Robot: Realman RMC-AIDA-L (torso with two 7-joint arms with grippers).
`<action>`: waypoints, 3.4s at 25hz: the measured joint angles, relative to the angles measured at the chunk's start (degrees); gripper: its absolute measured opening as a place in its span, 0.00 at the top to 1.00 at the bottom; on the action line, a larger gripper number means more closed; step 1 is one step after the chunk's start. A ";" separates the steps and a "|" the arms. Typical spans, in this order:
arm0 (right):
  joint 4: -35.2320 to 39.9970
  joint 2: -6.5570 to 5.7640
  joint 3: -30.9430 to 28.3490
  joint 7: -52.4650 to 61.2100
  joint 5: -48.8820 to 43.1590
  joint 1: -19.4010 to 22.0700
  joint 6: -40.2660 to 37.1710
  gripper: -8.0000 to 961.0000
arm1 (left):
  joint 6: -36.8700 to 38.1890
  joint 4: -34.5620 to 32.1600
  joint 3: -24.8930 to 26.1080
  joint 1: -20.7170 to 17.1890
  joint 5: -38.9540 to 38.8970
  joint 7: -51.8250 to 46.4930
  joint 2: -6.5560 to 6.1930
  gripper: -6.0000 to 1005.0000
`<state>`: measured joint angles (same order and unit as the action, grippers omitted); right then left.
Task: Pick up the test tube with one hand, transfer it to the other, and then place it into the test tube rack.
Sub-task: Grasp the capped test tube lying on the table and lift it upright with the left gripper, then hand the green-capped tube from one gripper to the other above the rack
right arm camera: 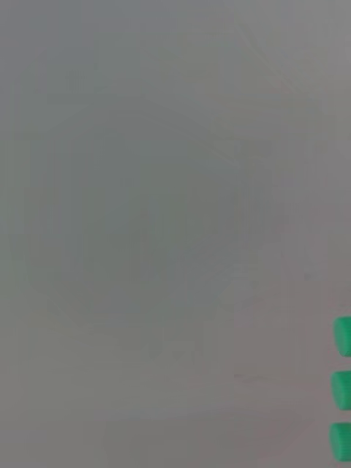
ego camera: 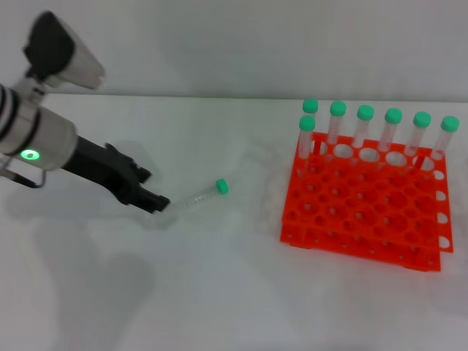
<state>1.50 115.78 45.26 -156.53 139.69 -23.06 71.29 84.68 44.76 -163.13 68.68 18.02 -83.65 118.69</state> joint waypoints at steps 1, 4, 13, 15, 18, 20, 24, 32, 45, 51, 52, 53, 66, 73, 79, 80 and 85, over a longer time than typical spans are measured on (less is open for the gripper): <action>0.00 -0.02 0.00 0.00 0.00 0.07 0.00 0.13 | -0.94 -1.49 0.00 -0.01 0.42 -0.37 -0.06 0.32; -0.01 -0.09 0.00 0.00 0.03 0.25 0.00 0.13 | -5.67 -4.80 0.00 -0.08 2.64 -1.70 -0.12 0.33; 0.05 -0.13 0.00 -0.03 0.06 0.46 0.28 0.13 | -12.06 -10.05 0.00 -0.29 4.15 -3.35 -0.06 0.34; 0.10 -0.19 0.00 -0.03 0.06 0.54 0.32 0.13 | -12.45 -10.91 0.00 -0.33 4.16 -3.40 -0.06 0.35; 0.16 -0.23 0.00 -0.04 0.06 0.57 0.33 0.13 | -13.15 -11.80 0.01 -0.48 4.19 -3.44 -0.01 0.35; 0.17 -0.23 0.00 -0.05 0.06 0.57 0.34 0.13 | -13.39 -12.24 0.01 -0.59 4.29 -3.53 0.02 0.36; 0.17 -0.21 0.00 -0.15 0.06 0.62 0.34 0.13 | -15.15 -13.95 0.02 -0.79 6.43 -5.62 -0.03 0.37; 0.18 -0.20 0.00 -0.30 0.05 0.73 0.34 0.13 | -18.08 -15.65 0.10 -1.03 7.01 -6.58 0.09 0.40; 1.15 -0.30 0.00 -0.37 0.05 1.27 0.34 0.14 | -20.38 -17.62 0.09 -0.85 7.60 -6.90 0.14 0.46; 1.29 -0.30 0.00 -0.36 0.05 1.32 0.34 0.14 | -21.11 -18.37 0.09 -0.64 8.29 -7.32 0.11 0.48; 1.30 -0.30 0.00 -0.35 0.05 1.33 0.34 0.14 | -21.22 -18.48 0.09 -0.66 8.40 -7.32 0.10 0.48; 1.30 -0.30 0.00 -0.34 0.06 1.33 0.34 0.14 | -21.45 -18.60 0.10 -0.69 8.53 -7.32 0.08 0.49; 1.32 -0.21 0.00 -0.11 0.05 1.44 0.44 0.14 | -23.06 -18.66 0.07 -0.64 8.41 -7.07 0.02 0.80; 1.32 -0.09 0.00 -0.09 0.06 1.44 0.50 0.14 | -25.96 -18.29 0.07 -1.11 -2.51 -4.19 -0.14 0.79; 1.20 -0.02 0.00 -0.02 0.06 1.44 0.52 0.14 | -26.61 -17.51 0.10 -4.30 -21.13 4.30 -0.11 0.78; 1.18 -0.02 0.00 0.00 0.06 1.46 0.52 0.14 | -26.62 -17.50 0.09 -4.93 -23.44 5.62 -0.08 0.78; 1.09 -0.05 0.00 2.03 0.06 1.55 0.72 0.14 | -25.94 -20.09 0.09 -10.85 -42.48 15.82 0.14 0.78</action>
<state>2.59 115.73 45.26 -154.51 139.75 -21.50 72.01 58.73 24.66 -163.04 57.83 -24.47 -67.83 118.83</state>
